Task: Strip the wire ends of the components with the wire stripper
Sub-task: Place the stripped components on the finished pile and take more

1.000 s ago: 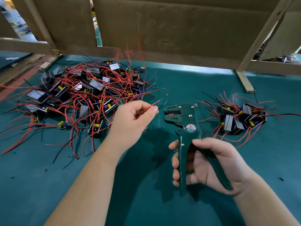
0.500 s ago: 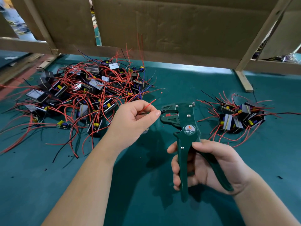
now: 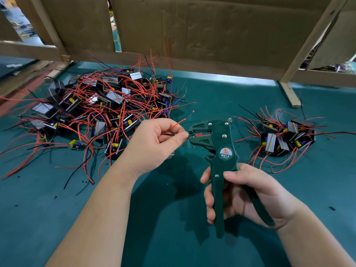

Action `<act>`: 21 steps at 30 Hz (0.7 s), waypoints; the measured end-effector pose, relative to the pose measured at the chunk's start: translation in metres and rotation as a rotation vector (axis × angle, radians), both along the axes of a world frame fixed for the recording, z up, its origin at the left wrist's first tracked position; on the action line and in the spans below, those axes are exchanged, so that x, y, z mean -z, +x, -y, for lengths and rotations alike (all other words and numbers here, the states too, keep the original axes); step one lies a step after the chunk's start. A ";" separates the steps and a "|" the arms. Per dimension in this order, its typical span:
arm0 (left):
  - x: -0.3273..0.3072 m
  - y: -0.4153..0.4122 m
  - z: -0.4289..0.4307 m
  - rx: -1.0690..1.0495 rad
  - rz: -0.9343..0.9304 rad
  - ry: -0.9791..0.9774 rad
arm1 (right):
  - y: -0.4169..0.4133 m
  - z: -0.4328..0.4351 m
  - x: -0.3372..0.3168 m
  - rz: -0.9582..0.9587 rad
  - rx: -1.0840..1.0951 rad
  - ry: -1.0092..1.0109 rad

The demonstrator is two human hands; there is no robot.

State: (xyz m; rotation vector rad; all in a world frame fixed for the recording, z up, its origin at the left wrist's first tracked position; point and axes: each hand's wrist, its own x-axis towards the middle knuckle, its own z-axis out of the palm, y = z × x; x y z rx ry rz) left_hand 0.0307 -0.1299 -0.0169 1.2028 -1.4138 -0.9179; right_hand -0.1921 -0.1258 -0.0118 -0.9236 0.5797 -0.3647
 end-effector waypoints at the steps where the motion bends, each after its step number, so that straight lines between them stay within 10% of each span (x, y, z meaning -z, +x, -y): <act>1: 0.000 0.000 0.000 -0.002 0.004 -0.005 | 0.000 0.000 0.000 -0.006 0.003 0.001; 21: 0.007 0.004 0.002 -0.056 0.193 -0.063 | 0.010 -0.005 0.003 -0.057 0.111 0.082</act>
